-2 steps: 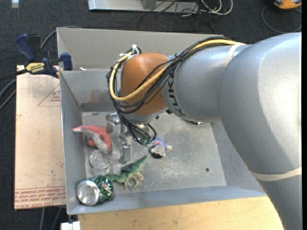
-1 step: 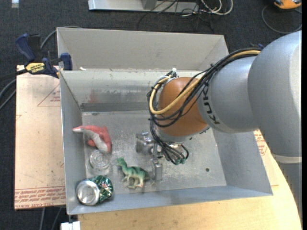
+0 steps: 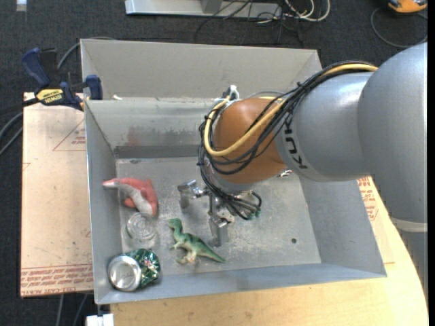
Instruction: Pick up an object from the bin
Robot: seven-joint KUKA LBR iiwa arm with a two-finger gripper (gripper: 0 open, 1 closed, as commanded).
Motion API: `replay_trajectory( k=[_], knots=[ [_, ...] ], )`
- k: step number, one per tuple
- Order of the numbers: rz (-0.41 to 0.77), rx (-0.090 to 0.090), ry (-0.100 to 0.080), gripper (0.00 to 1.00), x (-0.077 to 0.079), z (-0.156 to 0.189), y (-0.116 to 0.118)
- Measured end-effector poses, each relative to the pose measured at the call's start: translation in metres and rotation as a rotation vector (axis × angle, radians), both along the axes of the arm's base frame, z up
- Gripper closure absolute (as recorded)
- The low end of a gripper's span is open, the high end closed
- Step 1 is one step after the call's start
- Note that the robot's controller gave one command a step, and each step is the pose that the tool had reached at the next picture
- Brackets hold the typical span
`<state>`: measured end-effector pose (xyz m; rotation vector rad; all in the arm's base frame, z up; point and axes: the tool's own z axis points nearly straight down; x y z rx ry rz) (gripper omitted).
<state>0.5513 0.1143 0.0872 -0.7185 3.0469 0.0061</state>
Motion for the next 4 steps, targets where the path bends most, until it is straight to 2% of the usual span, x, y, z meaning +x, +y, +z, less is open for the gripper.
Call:
replay_trajectory(
  k=[1,2,4],
  knots=[
    [0.168,-0.006,0.015,0.00,-0.053,-0.016,0.001],
    [0.148,0.000,0.000,0.00,-0.040,-0.016,-0.005],
    [0.149,0.000,0.000,0.00,-0.040,-0.016,-0.005]
  ],
)
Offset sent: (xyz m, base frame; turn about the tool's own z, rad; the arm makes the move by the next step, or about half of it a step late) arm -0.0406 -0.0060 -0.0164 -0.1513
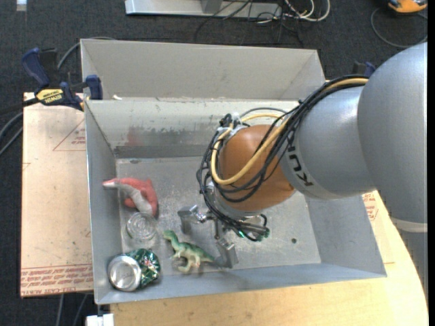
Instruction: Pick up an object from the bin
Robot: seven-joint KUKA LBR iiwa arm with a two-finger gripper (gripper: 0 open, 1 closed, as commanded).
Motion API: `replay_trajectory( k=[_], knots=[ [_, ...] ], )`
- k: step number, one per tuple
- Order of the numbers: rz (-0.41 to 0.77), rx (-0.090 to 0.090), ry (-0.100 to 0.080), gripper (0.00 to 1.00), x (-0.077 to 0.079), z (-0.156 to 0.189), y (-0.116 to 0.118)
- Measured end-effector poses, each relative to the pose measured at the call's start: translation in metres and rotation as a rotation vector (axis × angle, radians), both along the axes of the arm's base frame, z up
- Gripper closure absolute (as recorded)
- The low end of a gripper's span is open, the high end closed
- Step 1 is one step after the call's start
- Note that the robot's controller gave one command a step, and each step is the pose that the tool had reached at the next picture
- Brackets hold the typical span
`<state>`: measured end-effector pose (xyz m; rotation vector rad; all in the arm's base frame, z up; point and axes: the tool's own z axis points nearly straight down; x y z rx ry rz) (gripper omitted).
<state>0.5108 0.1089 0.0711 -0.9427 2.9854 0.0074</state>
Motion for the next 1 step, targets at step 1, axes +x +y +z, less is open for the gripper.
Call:
replay_trajectory(
  k=[1],
  knots=[
    [0.000,0.000,0.000,0.00,0.0000,0.0000,0.0000]
  ],
)
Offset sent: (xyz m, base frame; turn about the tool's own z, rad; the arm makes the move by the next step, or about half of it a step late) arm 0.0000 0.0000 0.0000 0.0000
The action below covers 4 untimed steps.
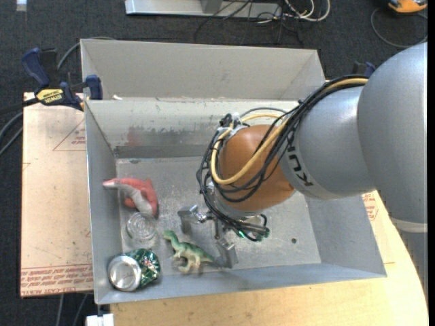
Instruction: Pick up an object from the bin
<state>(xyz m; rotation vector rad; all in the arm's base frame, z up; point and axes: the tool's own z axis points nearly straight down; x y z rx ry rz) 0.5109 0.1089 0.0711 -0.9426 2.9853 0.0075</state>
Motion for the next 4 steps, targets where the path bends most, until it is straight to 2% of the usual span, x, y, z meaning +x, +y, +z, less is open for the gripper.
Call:
replay_trajectory(
  k=[3,4],
  knots=[
    [0.000,0.000,0.000,0.00,0.000,0.000,0.000],
    [0.131,0.002,-0.004,0.00,-0.014,-0.001,0.035]
  ],
)
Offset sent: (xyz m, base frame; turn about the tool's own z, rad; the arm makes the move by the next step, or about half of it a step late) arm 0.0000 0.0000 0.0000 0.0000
